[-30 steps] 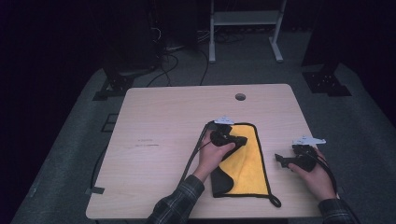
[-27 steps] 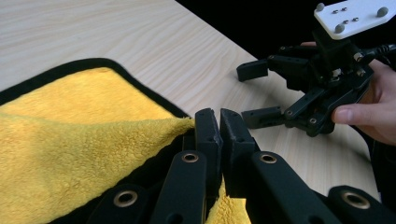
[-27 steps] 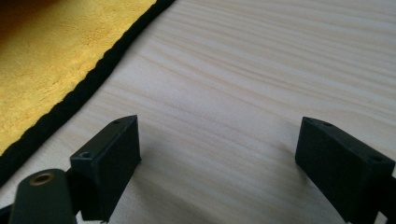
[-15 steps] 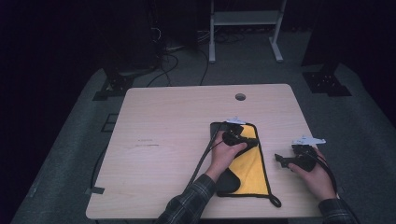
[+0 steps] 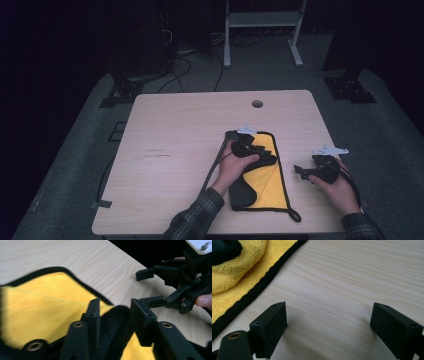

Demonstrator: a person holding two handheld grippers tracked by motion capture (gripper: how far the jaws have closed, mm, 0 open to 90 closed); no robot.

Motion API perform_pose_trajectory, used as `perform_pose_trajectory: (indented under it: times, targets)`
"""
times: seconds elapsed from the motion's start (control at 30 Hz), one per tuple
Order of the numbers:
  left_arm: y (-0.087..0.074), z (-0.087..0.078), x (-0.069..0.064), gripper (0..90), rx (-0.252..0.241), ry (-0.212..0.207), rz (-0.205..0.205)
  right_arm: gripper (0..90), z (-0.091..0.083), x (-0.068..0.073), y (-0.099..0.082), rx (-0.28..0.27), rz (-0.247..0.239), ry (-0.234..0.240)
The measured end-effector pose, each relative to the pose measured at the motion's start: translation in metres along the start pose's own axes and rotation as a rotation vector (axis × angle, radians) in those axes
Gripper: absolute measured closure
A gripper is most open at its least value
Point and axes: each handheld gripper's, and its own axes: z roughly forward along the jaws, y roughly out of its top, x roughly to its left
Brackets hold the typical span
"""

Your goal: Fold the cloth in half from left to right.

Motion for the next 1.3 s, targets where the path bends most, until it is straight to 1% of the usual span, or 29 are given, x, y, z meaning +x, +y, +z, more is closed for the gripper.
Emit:
perform_pose_trajectory:
  times: [0.1,0.13,0.17,0.2,0.23,0.3,0.43,0.47,0.53,0.57,0.7,0.77,0.83,0.93,0.97,1.0,1.03,1.13,1.23,1.3]
  targets:
    - [-0.006,-0.022,0.005,52.6,0.004,0.056,0.023,12.8,0.000,0.000,0.000,0.000,-0.002,0.000]
    - [-0.009,-0.027,0.007,51.2,0.004,0.074,0.024,12.8,0.000,0.000,0.000,0.000,-0.001,0.000]
    - [-0.012,-0.035,0.010,49.3,0.019,0.102,0.036,12.8,0.000,0.000,0.000,0.000,-0.001,0.000]
    - [-0.014,-0.037,0.011,47.0,0.022,0.115,0.036,12.8,0.000,0.000,0.000,0.000,0.000,-0.001]
    - [-0.018,-0.043,0.015,45.7,0.038,0.147,0.033,12.8,0.000,0.000,0.000,0.000,0.000,-0.001]
    - [-0.025,-0.052,0.020,44.3,0.055,0.192,0.025,12.8,0.000,0.000,0.000,0.001,0.000,-0.001]
    - [-0.039,-0.063,0.029,43.0,0.071,0.258,0.019,12.8,0.000,0.000,0.000,0.000,0.001,-0.003]
    - [-0.042,-0.065,0.032,42.8,0.073,0.266,0.012,12.8,0.000,0.000,0.000,0.000,0.002,-0.003]
    - [-0.047,-0.068,0.036,42.1,0.080,0.277,-0.004,12.8,0.000,0.000,0.000,-0.001,0.000,-0.004]
    - [-0.049,-0.068,0.038,42.1,0.082,0.276,-0.014,12.8,0.000,0.000,0.000,-0.001,0.000,-0.004]
    - [-0.054,-0.065,0.038,42.4,0.104,0.288,-0.020,12.8,0.000,0.000,0.000,-0.001,0.000,-0.004]
    - [-0.056,-0.063,0.036,42.9,0.115,0.293,-0.015,12.8,0.000,0.000,0.000,-0.001,0.000,-0.004]
    - [-0.057,-0.062,0.034,44.5,0.122,0.307,0.006,12.8,0.000,0.000,0.000,-0.002,-0.001,-0.004]
    - [-0.059,-0.060,0.028,48.3,0.126,0.342,0.029,12.8,0.000,0.000,0.000,-0.001,0.000,-0.004]
    - [-0.060,-0.060,0.025,50.1,0.126,0.355,0.041,12.8,0.000,0.000,0.000,-0.002,-0.001,-0.004]
    - [-0.061,-0.060,0.023,55.6,0.120,0.359,0.045,12.8,0.000,0.000,0.000,-0.001,0.000,-0.004]
    - [-0.062,-0.060,0.022,62.4,0.125,0.350,0.049,12.8,0.000,0.000,0.000,-0.001,-0.001,-0.004]
    - [-0.064,-0.060,0.019,78.1,0.118,0.332,0.032,12.8,0.000,0.000,0.000,-0.001,0.000,-0.004]
    - [-0.064,-0.063,0.024,84.6,0.122,0.301,0.000,12.8,0.000,0.000,0.000,-0.001,0.001,-0.004]
    - [-0.065,-0.068,0.027,85.7,0.131,0.285,-0.015,12.8,0.000,0.001,0.000,0.000,0.001,-0.004]
